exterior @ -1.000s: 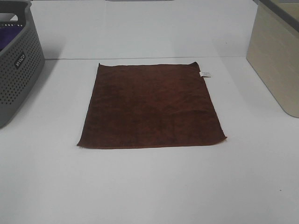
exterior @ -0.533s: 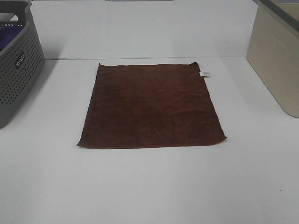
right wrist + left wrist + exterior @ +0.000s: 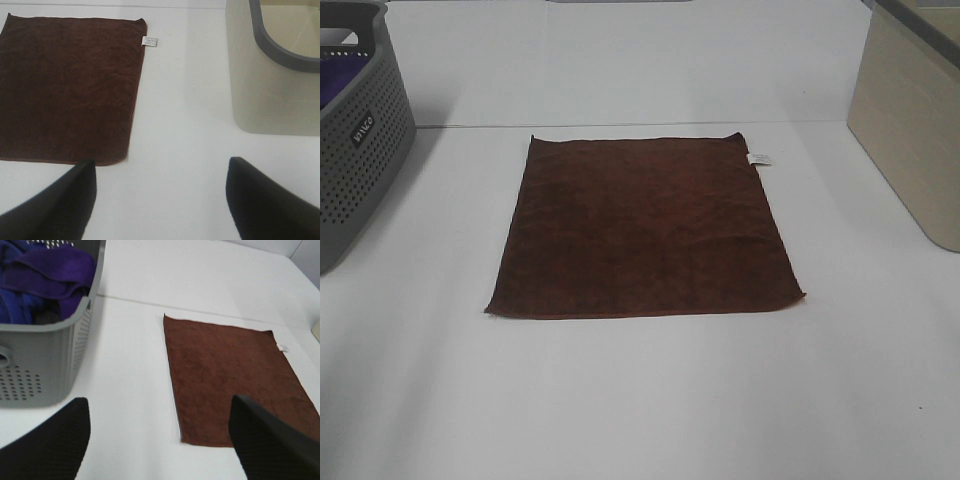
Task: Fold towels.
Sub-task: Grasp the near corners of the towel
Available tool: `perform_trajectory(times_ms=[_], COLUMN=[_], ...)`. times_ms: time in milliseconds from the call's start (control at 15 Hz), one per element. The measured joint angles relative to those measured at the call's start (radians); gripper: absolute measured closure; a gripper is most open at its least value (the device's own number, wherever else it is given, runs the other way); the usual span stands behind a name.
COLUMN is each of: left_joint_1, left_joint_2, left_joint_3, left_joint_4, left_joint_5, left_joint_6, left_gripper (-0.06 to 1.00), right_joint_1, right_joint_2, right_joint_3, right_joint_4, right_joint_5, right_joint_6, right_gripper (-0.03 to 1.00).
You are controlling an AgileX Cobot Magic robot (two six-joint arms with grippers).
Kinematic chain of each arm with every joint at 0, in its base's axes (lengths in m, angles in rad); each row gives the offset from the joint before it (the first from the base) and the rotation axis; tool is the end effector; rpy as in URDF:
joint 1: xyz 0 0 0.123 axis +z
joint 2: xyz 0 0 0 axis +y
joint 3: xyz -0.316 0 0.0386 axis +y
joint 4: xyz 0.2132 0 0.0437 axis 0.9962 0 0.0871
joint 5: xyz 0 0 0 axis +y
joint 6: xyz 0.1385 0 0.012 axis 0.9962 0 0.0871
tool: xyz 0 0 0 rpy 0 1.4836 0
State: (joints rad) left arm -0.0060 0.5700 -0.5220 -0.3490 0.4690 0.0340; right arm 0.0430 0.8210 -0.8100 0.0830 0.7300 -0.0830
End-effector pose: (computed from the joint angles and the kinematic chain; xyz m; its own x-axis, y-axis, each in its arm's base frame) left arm 0.0959 -0.0221 0.3052 -0.4197 -0.2704 -0.8664 0.0333 0.9494 -0.3124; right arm 0.1364 0.0136 0.3376 -0.6043 -0.0471 -0.7953 -0.0996 0.9949 0.0168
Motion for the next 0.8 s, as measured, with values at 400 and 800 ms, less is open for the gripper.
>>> perform_trajectory(times_ms=[400,800], left_joint_1=[0.0,0.0], left_joint_2=[0.575,1.015], left_joint_3=[-0.148,-0.216], left_joint_4=[-0.361,-0.764], left_joint_5=[0.039,0.142], left_joint_6=[0.315,0.586], left_gripper=[0.23,0.23], right_joint_1=[0.0,0.0], right_joint_2=[0.4,0.771], right_joint_3=[-0.187,-0.226], right_joint_4=[0.101,0.505], right_joint_5=[0.001,0.073], right_joint_6=[0.037,-0.25], right_gripper=[0.3,0.32])
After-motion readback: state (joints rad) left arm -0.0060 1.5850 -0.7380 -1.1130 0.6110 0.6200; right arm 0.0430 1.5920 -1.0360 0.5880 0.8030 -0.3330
